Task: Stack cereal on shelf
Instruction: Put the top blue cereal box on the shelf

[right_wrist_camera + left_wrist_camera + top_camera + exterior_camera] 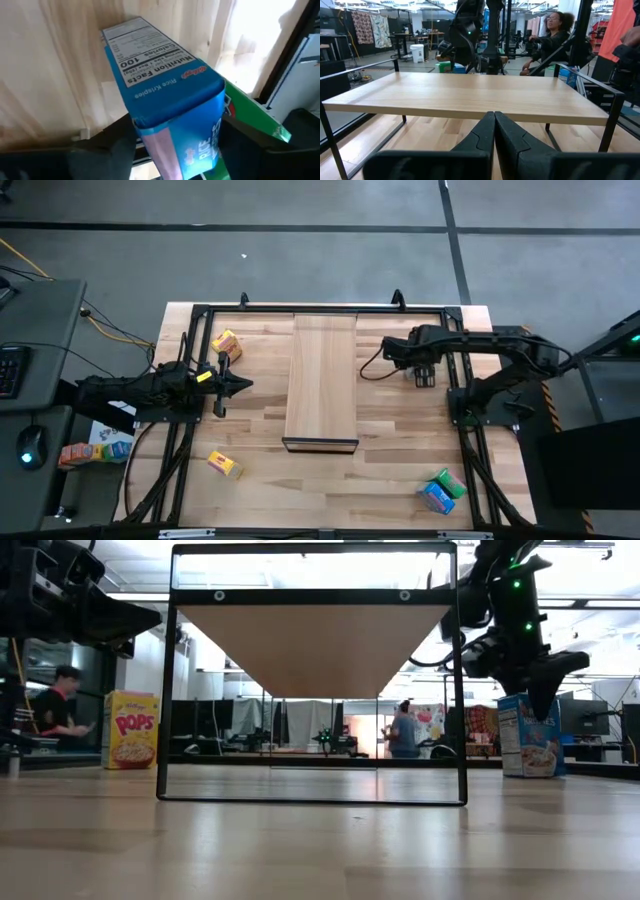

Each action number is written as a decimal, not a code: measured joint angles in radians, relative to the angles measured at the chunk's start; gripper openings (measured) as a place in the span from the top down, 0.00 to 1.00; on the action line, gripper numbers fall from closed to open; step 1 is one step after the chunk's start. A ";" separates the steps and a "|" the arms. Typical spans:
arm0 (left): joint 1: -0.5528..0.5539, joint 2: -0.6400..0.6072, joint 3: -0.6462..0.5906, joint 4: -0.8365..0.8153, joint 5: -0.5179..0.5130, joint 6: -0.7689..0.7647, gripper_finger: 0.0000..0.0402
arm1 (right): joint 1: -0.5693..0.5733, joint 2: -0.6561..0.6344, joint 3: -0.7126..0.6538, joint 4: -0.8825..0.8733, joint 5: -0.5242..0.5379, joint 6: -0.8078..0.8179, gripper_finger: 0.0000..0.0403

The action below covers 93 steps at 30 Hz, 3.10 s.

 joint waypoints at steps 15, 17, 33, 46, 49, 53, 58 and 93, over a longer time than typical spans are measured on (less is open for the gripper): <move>0.000 0.000 0.000 0.000 0.000 0.000 0.99 | 0.027 -0.005 0.010 -0.091 -0.053 0.034 0.75; 0.000 0.000 0.000 0.000 0.000 0.000 0.99 | 0.027 -0.005 0.037 -0.117 -0.053 0.045 0.75; 0.000 0.000 0.000 0.000 0.000 0.000 0.99 | 0.129 -0.005 0.724 -0.158 0.015 0.039 0.76; 0.000 0.000 0.000 0.000 0.000 0.000 0.99 | 0.217 0.231 0.889 -0.007 0.171 -0.195 0.76; 0.000 0.000 0.000 0.000 0.000 0.000 0.99 | 0.217 0.312 0.929 -0.046 0.243 -0.227 0.76; 0.000 0.000 0.000 0.000 0.000 0.000 0.99 | 0.205 0.395 0.995 -0.126 0.244 -0.227 0.76; 0.000 0.000 0.000 0.000 0.000 0.000 0.99 | 0.194 0.457 1.058 -0.190 0.202 -0.210 0.76; 0.000 0.000 0.000 0.000 0.000 0.000 0.99 | 0.168 0.470 1.080 -0.169 0.224 -0.166 0.44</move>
